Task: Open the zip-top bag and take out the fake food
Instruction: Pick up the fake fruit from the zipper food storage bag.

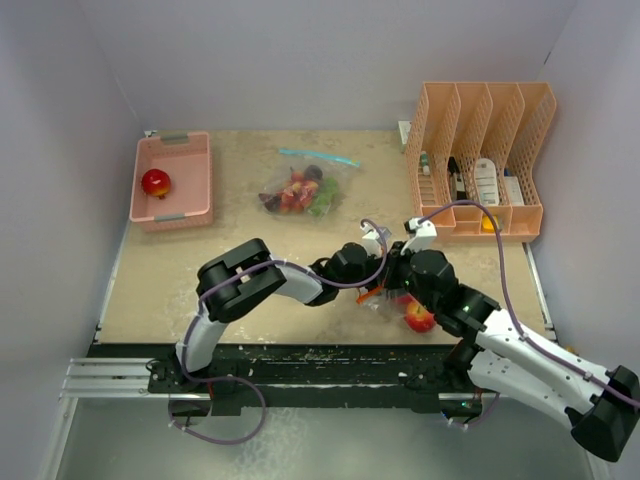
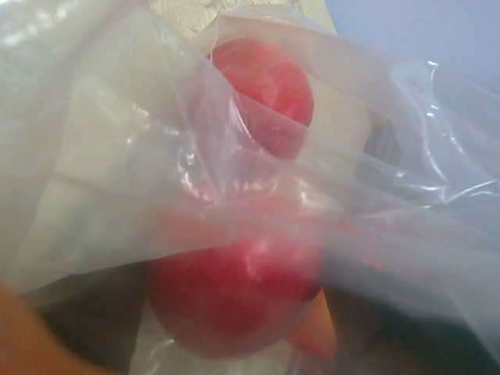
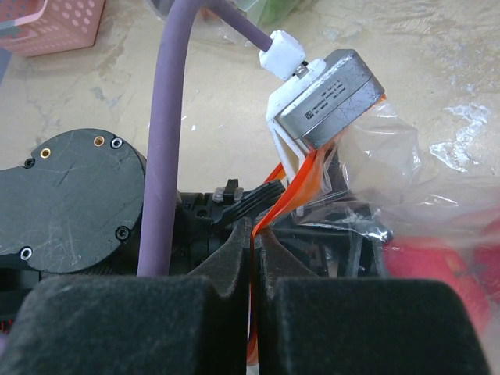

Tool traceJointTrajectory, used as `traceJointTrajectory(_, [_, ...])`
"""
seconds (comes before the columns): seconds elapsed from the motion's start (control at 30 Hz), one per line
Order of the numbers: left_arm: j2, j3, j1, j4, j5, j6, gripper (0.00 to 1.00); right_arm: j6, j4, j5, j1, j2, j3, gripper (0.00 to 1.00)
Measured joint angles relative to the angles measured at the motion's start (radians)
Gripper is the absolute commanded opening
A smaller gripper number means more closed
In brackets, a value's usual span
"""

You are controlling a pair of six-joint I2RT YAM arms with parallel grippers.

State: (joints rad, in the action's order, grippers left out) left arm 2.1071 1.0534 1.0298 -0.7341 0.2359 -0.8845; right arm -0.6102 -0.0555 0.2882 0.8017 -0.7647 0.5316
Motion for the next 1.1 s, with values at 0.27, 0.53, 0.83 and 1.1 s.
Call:
traceJointTrajectory(0.27, [-0.076,-0.112,-0.003,-0.029,0.0,-0.014,0.58,-0.008,-0.021,-0.004,0.002,0.045,-0.01,0.0])
traceJointTrajectory(0.53, [-0.387,-0.328,-0.036,0.137,-0.017,-0.011,0.61,-0.051,0.104,-0.087,0.039,0.004,0.011,0.0])
traceJointTrajectory(0.83, [-0.89,-0.344,-0.14,0.729,-0.195,0.127,0.61,-0.066,0.33,-0.125,0.043,-0.155,0.049,0.0])
traceJointTrajectory(1.1, [-1.04,-0.284,-0.196,0.908,-0.214,0.216,0.61,-0.061,0.416,-0.134,0.048,-0.32,0.043,0.0])
